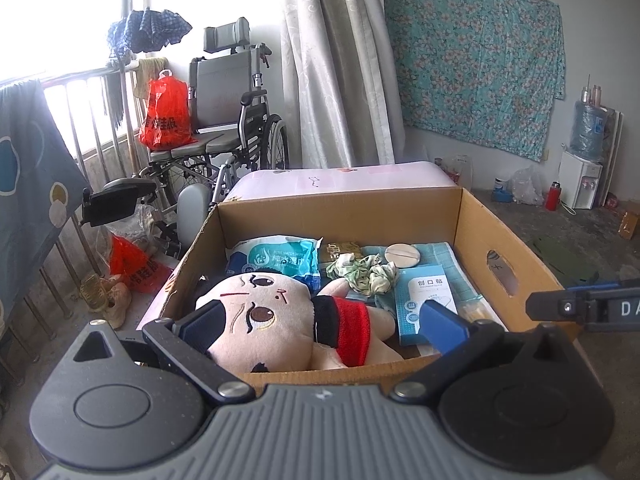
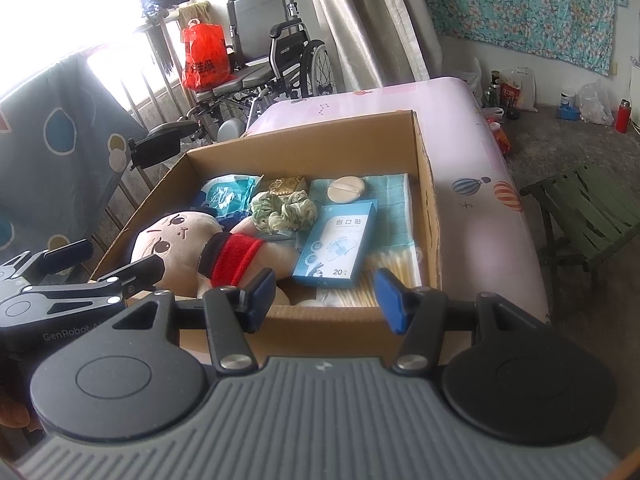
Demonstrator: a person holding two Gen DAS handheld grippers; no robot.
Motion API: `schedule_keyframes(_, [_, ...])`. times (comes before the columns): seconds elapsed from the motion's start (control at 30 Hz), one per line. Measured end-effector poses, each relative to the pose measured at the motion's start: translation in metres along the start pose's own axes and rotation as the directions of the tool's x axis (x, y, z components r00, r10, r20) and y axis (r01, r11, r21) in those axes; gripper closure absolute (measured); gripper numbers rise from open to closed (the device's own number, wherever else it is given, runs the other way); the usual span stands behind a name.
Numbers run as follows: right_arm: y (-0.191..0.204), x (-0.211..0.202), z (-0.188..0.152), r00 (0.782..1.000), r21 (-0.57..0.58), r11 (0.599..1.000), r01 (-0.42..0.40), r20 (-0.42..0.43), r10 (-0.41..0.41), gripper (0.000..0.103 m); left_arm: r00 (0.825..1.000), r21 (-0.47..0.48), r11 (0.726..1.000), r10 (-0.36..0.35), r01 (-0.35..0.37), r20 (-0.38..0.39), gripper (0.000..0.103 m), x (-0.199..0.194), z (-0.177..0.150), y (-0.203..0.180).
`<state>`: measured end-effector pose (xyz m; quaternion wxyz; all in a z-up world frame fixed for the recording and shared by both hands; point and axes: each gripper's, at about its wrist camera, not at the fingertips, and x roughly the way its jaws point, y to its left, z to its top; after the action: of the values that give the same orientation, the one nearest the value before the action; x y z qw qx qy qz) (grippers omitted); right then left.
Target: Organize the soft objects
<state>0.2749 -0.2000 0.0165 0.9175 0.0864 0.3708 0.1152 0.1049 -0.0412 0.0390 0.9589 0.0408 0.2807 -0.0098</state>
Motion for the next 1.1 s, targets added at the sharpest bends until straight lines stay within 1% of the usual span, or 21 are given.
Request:
schedule_keyframes(0.1, [0.0001, 0.0001, -0.0006, 1.0, 0.0, 1.0, -0.002, 0.0, 0.002, 0.048, 1.0, -0.012, 1.0, -0.005, 0.005, 0.002, 0.0, -0.0023, 0.0004, 0.0015])
schedule_keyframes(0.2, [0.0005, 0.0006, -0.0011, 1.0, -0.004, 1.0, -0.002, -0.003, 0.002, 0.048, 1.0, -0.012, 1.0, 0.005, -0.005, -0.01, 0.0, -0.0023, 0.0017, 0.0018])
schedule_keyframes(0.37, [0.0006, 0.0021, -0.0016, 1.0, 0.006, 1.0, -0.006, -0.006, 0.006, 0.048, 0.998, -0.013, 1.0, 0.015, -0.016, -0.054, 0.0, 0.0009, 0.0029, 0.0016])
schedule_keyframes(0.53, [0.0001, 0.0017, -0.0017, 1.0, 0.006, 1.0, -0.006, -0.006, 0.006, 0.048, 0.997, -0.009, 0.999, 0.033, -0.033, -0.073, 0.0, 0.0012, 0.004, 0.0007])
schedule_keyframes(0.6, [0.0001, 0.0017, -0.0017, 1.0, 0.007, 1.0, -0.005, -0.006, 0.006, 0.048, 0.997, -0.012, 1.0, 0.028, -0.029, -0.075, 0.0, 0.0001, 0.0053, 0.0008])
schedule_keyframes(0.73, [-0.0014, 0.0001, -0.0021, 1.0, 0.013, 1.0, -0.006, -0.008, 0.006, 0.048, 0.994, -0.03, 0.999, 0.016, -0.019, -0.108, 0.0, 0.002, 0.008, 0.0016])
schedule_keyframes(0.97, [-0.0053, 0.0019, -0.0023, 1.0, 0.021, 1.0, -0.005, -0.017, 0.005, 0.048, 0.992, -0.011, 0.999, 0.045, -0.047, -0.121, 0.0, 0.0048, 0.0061, -0.0033])
schedule_keyframes(1.1, [-0.0065, 0.0035, -0.0019, 1.0, 0.021, 1.0, -0.002, -0.021, 0.003, 0.048, 0.991, 0.0, 0.999, 0.048, -0.048, -0.124, 0.0, 0.007, 0.0064, -0.0049])
